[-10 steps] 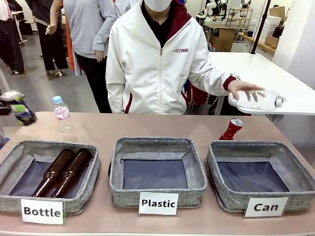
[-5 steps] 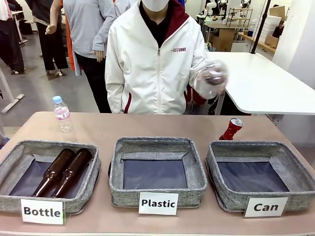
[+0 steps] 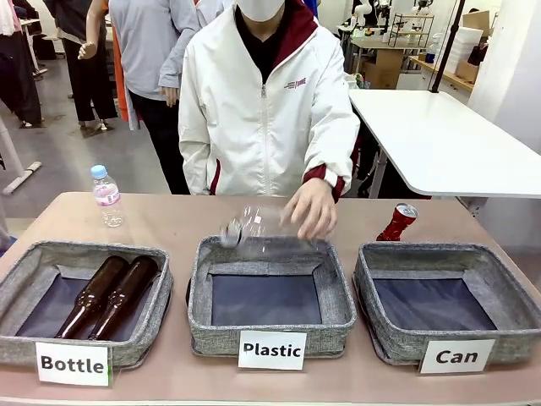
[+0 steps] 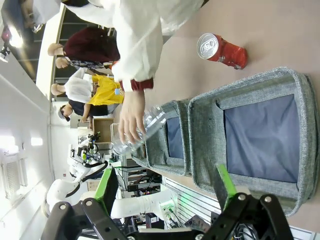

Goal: Sort the can waste into the basket.
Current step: Pick up the can waste from the table and place it in the right Fabric basket.

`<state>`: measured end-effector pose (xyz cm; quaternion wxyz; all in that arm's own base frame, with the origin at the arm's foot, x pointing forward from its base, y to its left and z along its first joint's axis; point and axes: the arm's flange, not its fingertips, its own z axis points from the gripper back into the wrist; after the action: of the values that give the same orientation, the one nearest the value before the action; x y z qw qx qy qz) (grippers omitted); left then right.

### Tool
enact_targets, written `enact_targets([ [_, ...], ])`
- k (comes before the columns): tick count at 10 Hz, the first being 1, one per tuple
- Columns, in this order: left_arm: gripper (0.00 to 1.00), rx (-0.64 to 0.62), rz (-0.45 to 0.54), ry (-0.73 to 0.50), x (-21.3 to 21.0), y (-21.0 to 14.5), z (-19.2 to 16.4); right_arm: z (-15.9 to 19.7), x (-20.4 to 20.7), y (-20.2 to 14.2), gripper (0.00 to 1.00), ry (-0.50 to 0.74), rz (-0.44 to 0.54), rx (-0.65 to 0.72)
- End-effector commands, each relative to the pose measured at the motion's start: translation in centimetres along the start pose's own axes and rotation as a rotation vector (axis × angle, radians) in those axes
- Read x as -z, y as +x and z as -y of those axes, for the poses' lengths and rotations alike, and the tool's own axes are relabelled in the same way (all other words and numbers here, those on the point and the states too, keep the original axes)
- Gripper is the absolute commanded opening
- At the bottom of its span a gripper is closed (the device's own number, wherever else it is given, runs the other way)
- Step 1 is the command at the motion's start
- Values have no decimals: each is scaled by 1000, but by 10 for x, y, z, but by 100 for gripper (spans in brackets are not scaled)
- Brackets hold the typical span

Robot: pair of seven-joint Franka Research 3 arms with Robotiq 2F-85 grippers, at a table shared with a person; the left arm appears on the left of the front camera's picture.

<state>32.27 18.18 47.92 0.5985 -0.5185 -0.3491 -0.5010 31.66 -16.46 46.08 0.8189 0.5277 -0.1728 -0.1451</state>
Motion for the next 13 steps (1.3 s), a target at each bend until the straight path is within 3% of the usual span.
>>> enact_targets([
  [1, 45, 107, -267, -140, 123, 28, 10, -1, 0, 3, 100, 28, 10, -23],
  [2, 45, 129, -313, -212, 183, 46, 8, -1, 0, 3, 100, 28, 10, -23],
  [3, 45, 127, -329, -174, 224, 55, -1, -1, 0, 3, 100, 28, 10, -23],
  [4, 45, 114, -358, -177, 238, 56, -6, -1, 0, 3, 100, 28, 10, -23],
  [6, 45, 105, -349, -113, 237, 50, -11, -1, 0, 3, 100, 28, 10, -23],
  [8, 45, 142, -260, 76, 233, 53, -7, -1, 0, 3, 100, 28, 10, -23],
  [9, 45, 163, -261, 127, 227, 53, -6, -1, 0, 3, 100, 28, 10, -23],
  [13, 45, 123, -152, 258, 139, 41, 7, -1, 0, 3, 100, 28, 10, -23],
])
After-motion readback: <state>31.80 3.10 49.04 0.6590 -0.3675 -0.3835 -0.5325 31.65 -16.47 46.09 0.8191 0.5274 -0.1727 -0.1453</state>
